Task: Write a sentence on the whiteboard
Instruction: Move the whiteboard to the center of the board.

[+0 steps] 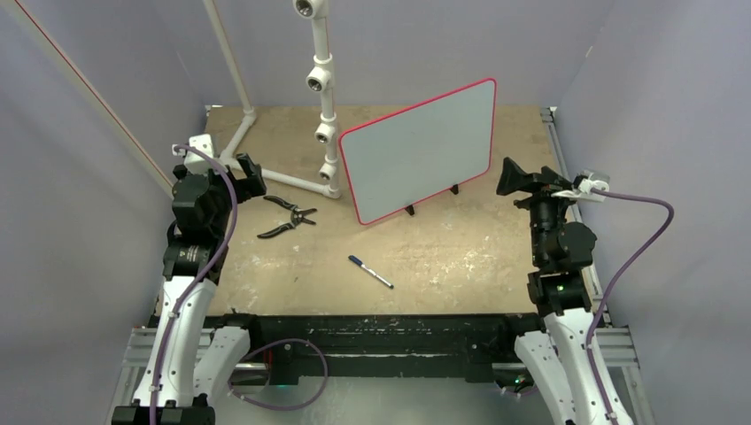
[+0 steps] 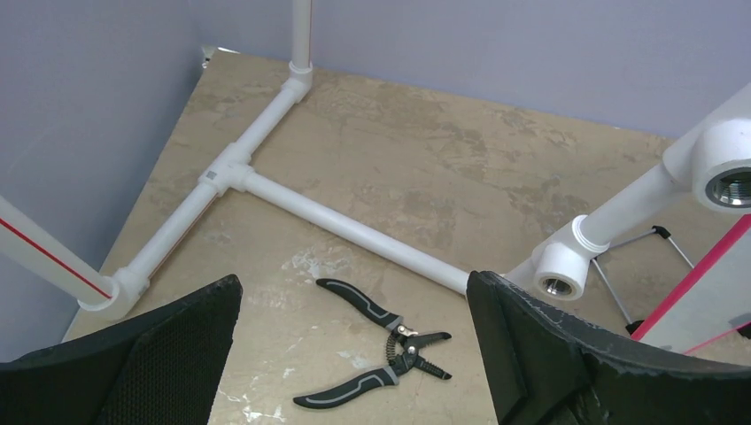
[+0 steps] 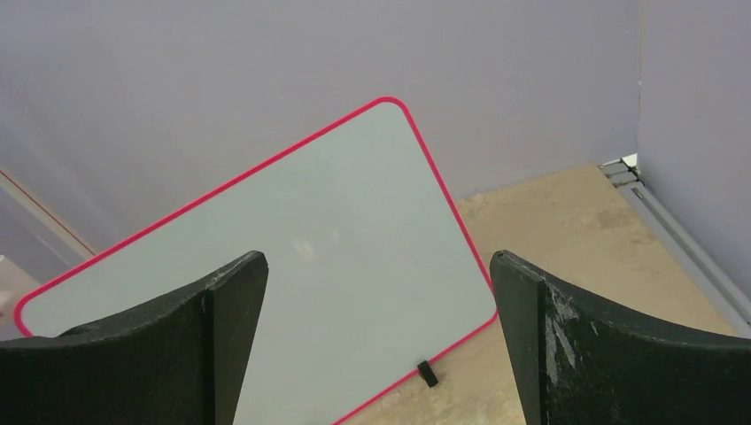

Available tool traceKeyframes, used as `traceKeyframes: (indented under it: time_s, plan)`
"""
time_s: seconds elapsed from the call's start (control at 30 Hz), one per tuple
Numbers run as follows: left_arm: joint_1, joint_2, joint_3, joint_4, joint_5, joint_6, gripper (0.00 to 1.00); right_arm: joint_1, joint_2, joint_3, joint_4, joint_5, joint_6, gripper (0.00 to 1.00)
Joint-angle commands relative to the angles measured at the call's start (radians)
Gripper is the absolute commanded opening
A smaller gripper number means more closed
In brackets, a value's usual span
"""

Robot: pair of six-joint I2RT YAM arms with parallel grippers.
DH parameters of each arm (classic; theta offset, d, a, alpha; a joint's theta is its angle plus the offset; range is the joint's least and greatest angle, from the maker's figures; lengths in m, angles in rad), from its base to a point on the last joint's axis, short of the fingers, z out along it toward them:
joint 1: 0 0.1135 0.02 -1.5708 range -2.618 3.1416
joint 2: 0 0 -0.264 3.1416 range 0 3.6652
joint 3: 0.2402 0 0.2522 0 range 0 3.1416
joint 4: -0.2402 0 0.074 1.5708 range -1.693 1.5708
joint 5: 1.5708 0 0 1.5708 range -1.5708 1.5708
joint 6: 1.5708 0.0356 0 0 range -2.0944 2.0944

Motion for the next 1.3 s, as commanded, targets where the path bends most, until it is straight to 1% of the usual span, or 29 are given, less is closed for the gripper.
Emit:
traceKeyframes:
  time_s: [0.0, 0.17, 0.2, 0.3, 0.37, 0.43, 0.47, 0.53, 0.67, 0.73, 0.87, 0.93, 1.0, 1.03, 1.13, 1.17, 1.27]
  plan:
    - [0.003, 0.013, -0.002, 0.004, 0.017, -0.045, 0.99, -0.002, 0.002, 0.015, 0.001, -0.036, -0.001, 0.99]
    - [0.002, 0.029, -0.019, -0.002, 0.021, -0.096, 0.99, -0.002, 0.027, 0.023, 0.013, -0.075, -0.037, 0.99]
    - [0.003, 0.029, -0.021, -0.001, 0.026, -0.1, 0.99, -0.002, 0.04, 0.025, 0.018, -0.108, -0.057, 0.99]
    - [0.003, 0.035, -0.044, -0.001, 0.031, -0.101, 0.99, -0.001, 0.083, 0.019, 0.04, -0.269, -0.077, 0.99]
    - [0.004, 0.053, -0.062, -0.001, 0.078, -0.086, 0.99, 0.0, 0.128, 0.024, 0.04, -0.39, -0.076, 0.94]
    - [0.003, 0.087, -0.077, -0.004, 0.164, -0.094, 0.95, 0.002, 0.175, 0.026, 0.035, -0.494, -0.059, 0.88]
    - [0.001, 0.103, -0.087, -0.003, 0.204, -0.107, 0.93, 0.009, 0.193, 0.022, 0.035, -0.533, -0.048, 0.86]
    - [-0.013, 0.136, -0.108, -0.003, 0.252, -0.134, 0.9, 0.05, 0.224, 0.014, 0.025, -0.571, -0.035, 0.85]
    - [-0.112, 0.177, -0.136, -0.003, 0.255, -0.21, 0.88, 0.252, 0.279, 0.01, -0.043, -0.474, -0.03, 0.84]
    - [-0.188, 0.175, -0.188, 0.052, 0.241, -0.275, 0.88, 0.359, 0.313, -0.005, -0.052, -0.435, -0.004, 0.82]
    - [-0.29, 0.179, -0.32, 0.157, 0.221, -0.385, 0.86, 0.505, 0.387, -0.047, -0.035, -0.375, 0.041, 0.78]
    - [-0.325, 0.188, -0.362, 0.192, 0.223, -0.421, 0.85, 0.563, 0.42, -0.061, -0.035, -0.299, 0.072, 0.76]
    - [-0.352, 0.185, -0.41, 0.226, 0.225, -0.46, 0.84, 0.582, 0.447, -0.076, -0.02, -0.223, 0.112, 0.73]
    - [-0.362, 0.182, -0.431, 0.274, 0.23, -0.479, 0.84, 0.582, 0.459, -0.089, -0.002, -0.196, 0.124, 0.72]
    - [-0.376, 0.18, -0.488, 0.338, 0.257, -0.528, 0.83, 0.583, 0.515, -0.111, 0.073, -0.137, 0.136, 0.71]
    - [-0.376, 0.183, -0.498, 0.349, 0.268, -0.541, 0.83, 0.578, 0.54, -0.122, 0.101, -0.154, 0.159, 0.71]
    - [-0.378, 0.189, -0.513, 0.363, 0.292, -0.559, 0.82, 0.548, 0.617, -0.136, 0.22, -0.175, 0.145, 0.69]
